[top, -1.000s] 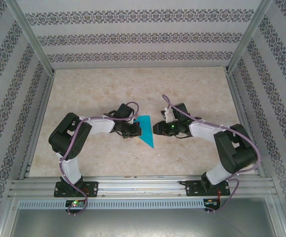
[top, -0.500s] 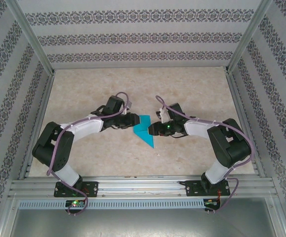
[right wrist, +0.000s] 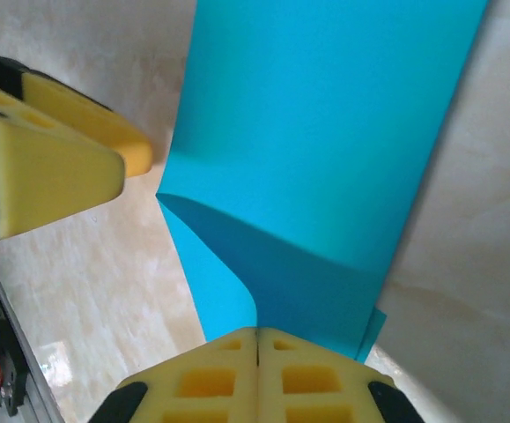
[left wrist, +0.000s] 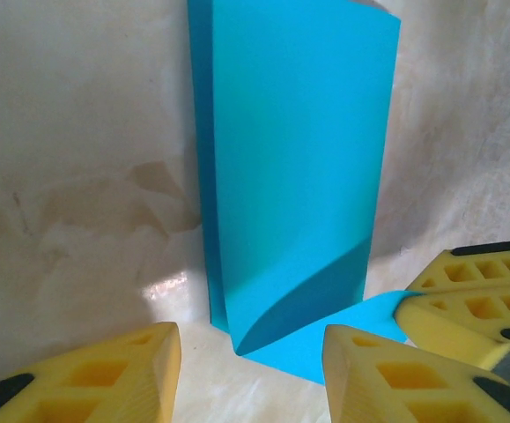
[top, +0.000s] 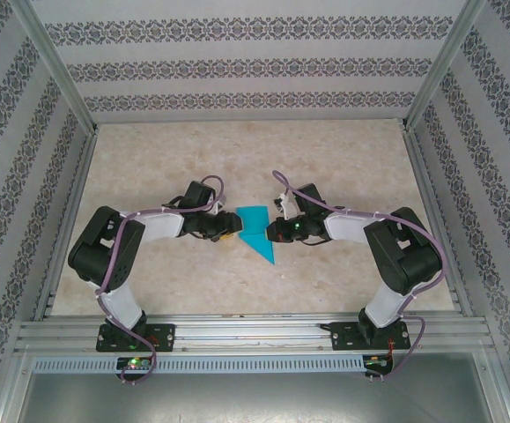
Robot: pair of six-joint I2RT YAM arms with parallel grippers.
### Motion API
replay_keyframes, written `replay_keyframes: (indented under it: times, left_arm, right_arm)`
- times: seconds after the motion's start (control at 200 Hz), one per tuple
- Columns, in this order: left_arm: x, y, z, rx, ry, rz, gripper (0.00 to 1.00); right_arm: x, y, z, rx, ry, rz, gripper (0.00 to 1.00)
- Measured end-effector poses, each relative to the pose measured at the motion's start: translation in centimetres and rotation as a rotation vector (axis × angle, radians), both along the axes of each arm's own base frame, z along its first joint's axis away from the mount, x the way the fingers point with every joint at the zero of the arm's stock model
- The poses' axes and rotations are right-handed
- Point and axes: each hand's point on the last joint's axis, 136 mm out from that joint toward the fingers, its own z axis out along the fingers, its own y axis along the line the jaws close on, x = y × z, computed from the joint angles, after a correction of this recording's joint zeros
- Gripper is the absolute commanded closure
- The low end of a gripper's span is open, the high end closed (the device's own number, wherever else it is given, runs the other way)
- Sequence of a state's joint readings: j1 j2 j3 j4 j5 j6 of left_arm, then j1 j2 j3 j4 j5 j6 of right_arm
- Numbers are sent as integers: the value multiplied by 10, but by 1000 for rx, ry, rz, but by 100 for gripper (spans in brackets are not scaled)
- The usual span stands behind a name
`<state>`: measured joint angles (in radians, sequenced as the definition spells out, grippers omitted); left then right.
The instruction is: Fold a paper plane with a square sheet of paper (fold left side to right side)
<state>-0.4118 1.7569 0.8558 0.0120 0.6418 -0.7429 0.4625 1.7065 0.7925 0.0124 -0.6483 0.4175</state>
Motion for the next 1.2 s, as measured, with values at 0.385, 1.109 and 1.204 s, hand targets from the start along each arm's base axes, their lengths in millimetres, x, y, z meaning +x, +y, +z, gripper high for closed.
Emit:
replay_keyframes:
  times: [0.385, 1.109, 1.204]
  left_arm:
    - [10, -11, -4, -44, 9, -21, 59]
    - [7, -26, 10, -104, -11, -73, 69]
    - [8, -29, 15, -113, -22, -80, 69]
  right_arm:
    - [0, 0, 5, 7, -12, -2, 100]
    - [-17, -23, 58, -214, -253, -79, 42]
    - [-38, -11, 56, -301, -307, -26, 42]
